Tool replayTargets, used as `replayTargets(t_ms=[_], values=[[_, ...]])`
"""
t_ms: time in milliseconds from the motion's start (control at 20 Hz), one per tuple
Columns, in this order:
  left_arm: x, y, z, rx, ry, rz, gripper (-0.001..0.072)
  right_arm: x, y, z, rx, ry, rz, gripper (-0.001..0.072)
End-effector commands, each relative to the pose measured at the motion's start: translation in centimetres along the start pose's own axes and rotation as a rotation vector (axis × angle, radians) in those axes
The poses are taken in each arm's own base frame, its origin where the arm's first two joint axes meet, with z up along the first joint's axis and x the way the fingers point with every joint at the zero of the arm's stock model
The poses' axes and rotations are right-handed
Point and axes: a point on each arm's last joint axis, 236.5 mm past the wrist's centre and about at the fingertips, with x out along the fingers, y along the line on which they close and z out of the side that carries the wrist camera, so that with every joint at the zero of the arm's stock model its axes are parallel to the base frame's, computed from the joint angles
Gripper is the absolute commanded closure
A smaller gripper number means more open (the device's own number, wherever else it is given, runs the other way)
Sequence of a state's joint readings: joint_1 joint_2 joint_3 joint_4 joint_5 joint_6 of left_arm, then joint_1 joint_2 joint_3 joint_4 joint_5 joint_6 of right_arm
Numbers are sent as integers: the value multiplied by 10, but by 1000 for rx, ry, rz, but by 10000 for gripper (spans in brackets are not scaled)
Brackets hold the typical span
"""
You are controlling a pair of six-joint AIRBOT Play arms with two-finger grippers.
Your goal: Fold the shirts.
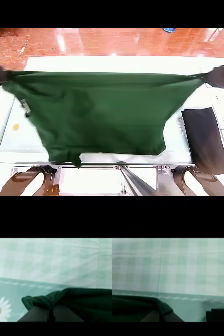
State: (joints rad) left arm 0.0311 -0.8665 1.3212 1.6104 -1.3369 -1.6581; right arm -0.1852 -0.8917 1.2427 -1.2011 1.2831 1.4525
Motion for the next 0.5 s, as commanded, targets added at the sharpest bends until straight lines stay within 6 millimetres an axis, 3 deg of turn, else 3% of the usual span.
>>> replayTargets(t_ms=[0, 150, 250, 450], values=[[118, -16, 24, -48, 10, -41, 688, 105, -24, 18, 60, 27, 64, 691], [204, -30, 35, -99, 39, -76, 688, 179, -45, 32, 108, 52, 91, 691], [256, -34, 44, -160, 37, -83, 688, 217, -57, 45, 133, 61, 99, 691], [324, -49, 54, -268, 86, -120, 688, 272, -75, 69, 162, 63, 108, 691]])
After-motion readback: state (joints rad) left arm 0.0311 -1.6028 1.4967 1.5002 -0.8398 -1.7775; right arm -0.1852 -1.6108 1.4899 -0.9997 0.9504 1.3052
